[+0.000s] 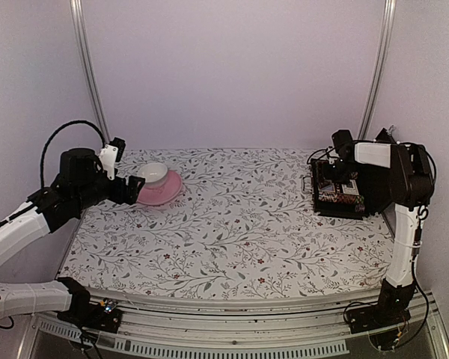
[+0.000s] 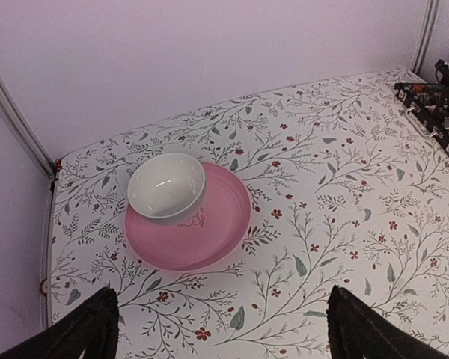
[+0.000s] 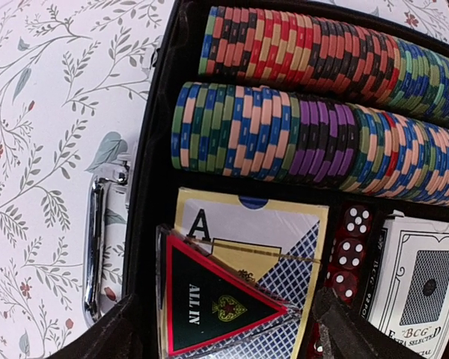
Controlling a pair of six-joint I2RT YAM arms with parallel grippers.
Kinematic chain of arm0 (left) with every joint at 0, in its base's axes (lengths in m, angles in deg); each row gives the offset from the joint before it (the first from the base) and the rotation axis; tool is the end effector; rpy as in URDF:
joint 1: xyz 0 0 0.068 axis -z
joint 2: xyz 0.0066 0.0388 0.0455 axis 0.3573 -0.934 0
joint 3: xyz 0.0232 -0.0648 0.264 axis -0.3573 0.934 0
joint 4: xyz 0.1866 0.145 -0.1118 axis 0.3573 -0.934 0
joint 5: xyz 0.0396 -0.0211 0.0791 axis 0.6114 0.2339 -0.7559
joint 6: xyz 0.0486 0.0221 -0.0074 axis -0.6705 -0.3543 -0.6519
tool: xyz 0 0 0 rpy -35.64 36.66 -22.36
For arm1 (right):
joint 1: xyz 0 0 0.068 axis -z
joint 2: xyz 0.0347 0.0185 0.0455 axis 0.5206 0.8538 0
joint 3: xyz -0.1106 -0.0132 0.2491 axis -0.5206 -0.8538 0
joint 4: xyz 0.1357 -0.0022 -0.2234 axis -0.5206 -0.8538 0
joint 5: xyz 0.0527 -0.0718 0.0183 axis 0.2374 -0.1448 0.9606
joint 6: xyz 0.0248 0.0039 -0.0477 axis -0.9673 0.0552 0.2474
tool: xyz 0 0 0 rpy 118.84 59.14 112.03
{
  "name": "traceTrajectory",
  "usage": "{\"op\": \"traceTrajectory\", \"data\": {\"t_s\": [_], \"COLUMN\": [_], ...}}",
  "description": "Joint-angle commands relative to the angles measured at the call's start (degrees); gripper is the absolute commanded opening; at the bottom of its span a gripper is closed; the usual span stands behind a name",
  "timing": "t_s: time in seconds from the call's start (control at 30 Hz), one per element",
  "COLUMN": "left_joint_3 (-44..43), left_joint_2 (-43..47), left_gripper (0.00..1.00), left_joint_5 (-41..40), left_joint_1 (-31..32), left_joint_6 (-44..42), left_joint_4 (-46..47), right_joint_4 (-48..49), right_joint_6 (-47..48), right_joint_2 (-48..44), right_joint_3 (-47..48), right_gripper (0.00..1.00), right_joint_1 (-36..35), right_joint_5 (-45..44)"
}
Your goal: Pack up texas hold em set
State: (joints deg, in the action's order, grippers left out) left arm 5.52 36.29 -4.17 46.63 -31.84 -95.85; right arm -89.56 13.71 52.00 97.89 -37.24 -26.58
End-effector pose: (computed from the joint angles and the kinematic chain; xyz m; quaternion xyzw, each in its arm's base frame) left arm 0.1950 -0.0874 0.3003 0.1304 0.8277 -0.0613 0.5424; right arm 0.4569 0.0472 0.1696 0.0031 0.9655 0.0326 0.2584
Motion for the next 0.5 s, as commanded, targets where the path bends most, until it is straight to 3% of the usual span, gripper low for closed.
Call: {"op": "traceTrajectory", "data": {"t_s": [0.0,0.27,0.47], "left_joint_3": [-1.0,-0.8,-0.9], "left_joint_2": [0.2,0.8,1.0], "left_gripper": [0.97,0.97,0.97], "left_joint_5": [0.5,-0.6,-0.5], "left_joint_1": [-0.8,-0.8,-0.8], "left_joint_6": [0.3,0.2,0.3], "left_joint_4": [0.0,-0.2,-0.3], "right_joint_4": [-1.8,-5.3,-6.3], "right_joint_6": [0.2,0.2,-0.6], "right_joint_2": [-3.8,-21.7,-41.4], "right_joint_3": [2.3,-0.3,-7.5], "right_gripper": [0.83,0.99,0.99], "right_joint_1": [0.3,0.3,1.0], "right_joint_5": [1.6,-2.6,-10.9]}}
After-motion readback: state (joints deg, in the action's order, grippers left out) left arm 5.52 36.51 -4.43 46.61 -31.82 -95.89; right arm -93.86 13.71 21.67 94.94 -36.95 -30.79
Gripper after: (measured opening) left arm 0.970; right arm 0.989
